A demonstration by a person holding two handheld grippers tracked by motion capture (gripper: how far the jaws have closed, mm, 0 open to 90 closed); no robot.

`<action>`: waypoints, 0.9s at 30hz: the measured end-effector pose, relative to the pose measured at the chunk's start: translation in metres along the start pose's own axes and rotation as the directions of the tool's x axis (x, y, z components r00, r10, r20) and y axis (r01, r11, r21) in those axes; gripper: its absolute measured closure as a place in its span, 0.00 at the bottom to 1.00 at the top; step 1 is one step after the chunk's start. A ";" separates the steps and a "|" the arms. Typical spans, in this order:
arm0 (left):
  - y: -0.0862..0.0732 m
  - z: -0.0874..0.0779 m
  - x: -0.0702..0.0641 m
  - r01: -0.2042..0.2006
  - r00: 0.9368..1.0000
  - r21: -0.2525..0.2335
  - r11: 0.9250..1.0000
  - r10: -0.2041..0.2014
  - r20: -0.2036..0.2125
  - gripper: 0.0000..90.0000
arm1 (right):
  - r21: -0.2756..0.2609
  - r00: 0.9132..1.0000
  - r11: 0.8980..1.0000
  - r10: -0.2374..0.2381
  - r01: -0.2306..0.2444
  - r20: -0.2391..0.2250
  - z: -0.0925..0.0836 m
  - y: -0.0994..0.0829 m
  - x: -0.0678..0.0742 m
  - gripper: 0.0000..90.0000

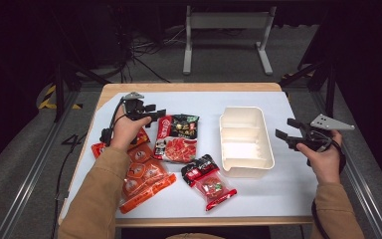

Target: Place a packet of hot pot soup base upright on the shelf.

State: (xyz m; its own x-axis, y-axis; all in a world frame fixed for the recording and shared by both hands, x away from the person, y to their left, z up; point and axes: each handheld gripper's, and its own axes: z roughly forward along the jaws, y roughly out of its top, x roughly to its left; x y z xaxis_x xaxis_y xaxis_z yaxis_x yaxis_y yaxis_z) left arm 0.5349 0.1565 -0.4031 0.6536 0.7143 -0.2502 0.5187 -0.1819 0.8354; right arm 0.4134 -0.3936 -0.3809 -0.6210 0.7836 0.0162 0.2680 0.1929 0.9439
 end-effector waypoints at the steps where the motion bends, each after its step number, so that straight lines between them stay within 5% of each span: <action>1: 0.000 0.002 0.000 -0.008 1.000 0.007 1.000 0.008 -0.008 0.42 | 0.007 1.000 1.000 0.007 -0.007 -0.006 0.000 -0.001 0.001 0.34; 5: -0.003 0.013 0.004 -0.016 0.999 0.022 1.000 0.017 -0.028 0.39 | 0.022 1.000 1.000 -0.013 0.013 0.002 -0.001 -0.004 0.002 0.36; 15: -0.013 0.033 0.012 0.044 0.998 0.093 0.995 -0.039 -0.054 0.35 | 0.013 1.000 1.000 -0.009 0.009 0.023 -0.009 -0.006 0.003 0.38; 22: -0.015 0.039 0.015 0.094 0.994 0.174 0.980 -0.083 -0.070 0.36 | 0.028 1.000 1.000 -0.004 0.004 0.004 -0.006 -0.006 0.003 0.38; 27: -0.013 0.044 0.012 0.074 0.996 0.233 0.970 -0.061 -0.063 0.39 | 0.031 1.000 1.000 0.000 0.000 0.003 -0.005 -0.007 0.003 0.39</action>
State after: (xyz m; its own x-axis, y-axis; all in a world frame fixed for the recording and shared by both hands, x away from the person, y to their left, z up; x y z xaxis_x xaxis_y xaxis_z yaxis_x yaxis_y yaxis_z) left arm 0.5599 0.1381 -0.4386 0.5846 0.7654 -0.2689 0.6797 -0.2811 0.6775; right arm 0.4057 -0.3953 -0.3854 -0.6190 0.7853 0.0151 0.2908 0.2113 0.9332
